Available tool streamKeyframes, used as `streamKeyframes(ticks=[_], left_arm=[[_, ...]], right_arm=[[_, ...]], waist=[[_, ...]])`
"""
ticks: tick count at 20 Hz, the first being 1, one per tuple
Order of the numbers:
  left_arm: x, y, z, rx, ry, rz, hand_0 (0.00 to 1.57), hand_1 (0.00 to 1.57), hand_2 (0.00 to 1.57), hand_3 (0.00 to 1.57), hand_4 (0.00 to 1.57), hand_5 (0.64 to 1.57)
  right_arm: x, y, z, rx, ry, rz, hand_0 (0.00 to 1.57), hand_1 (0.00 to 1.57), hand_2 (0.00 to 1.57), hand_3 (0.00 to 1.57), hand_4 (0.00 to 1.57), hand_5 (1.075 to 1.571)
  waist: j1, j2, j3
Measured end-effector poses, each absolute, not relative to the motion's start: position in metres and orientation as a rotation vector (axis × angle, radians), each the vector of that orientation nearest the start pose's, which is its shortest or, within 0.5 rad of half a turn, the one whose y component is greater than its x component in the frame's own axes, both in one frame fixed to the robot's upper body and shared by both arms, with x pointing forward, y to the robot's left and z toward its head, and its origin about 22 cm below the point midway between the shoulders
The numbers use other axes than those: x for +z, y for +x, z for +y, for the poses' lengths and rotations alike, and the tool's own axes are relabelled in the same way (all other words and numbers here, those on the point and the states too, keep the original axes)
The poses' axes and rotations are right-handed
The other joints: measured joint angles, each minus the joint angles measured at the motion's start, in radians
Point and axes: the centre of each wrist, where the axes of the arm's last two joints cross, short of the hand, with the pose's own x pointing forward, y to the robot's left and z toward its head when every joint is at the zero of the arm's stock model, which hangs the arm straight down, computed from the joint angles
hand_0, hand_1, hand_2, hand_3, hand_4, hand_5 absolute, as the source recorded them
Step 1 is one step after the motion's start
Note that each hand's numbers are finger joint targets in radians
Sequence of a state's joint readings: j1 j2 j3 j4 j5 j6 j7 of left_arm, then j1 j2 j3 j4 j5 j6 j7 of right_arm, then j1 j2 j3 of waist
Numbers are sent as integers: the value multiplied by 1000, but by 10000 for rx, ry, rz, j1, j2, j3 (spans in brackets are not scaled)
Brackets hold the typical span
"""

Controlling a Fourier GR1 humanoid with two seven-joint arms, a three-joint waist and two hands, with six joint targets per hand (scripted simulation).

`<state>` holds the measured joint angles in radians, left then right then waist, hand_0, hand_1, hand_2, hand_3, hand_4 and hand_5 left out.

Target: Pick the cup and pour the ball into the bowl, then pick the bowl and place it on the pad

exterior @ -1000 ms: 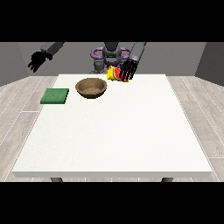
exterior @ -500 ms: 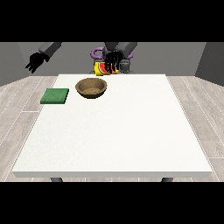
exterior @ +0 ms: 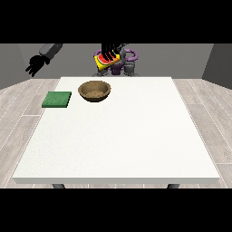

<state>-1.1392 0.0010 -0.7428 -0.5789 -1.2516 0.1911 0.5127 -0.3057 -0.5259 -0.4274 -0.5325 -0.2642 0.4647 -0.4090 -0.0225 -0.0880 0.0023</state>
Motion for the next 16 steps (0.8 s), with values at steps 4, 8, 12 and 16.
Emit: streamKeyframes(ticks=[4,8,12,16], left_arm=[[62,375,3,21830,-20551,18392,1547,1547,1571,1571,947,1563],[47,377,32,22093,-20672,19363,1565,1565,1571,1571,948,1571],[16,369,75,22060,-20803,22811,1571,1571,1571,1571,1189,1560],[-17,344,91,20909,-20602,27805,1461,1461,1419,1270,1239,1555]], right_arm=[[-56,238,-470,-2346,-513,-14770,0,0,0,204,644,1570],[-57,241,-464,-2195,-572,-14567,0,0,0,291,650,1571],[-64,226,-467,-2223,-711,-14320,0,0,0,310,650,1571],[-61,239,-456,-1990,-484,-14644,0,0,0,223,687,1570]], waist=[[147,-38,-9],[245,-260,-25],[461,-499,-47],[479,-141,-88]])
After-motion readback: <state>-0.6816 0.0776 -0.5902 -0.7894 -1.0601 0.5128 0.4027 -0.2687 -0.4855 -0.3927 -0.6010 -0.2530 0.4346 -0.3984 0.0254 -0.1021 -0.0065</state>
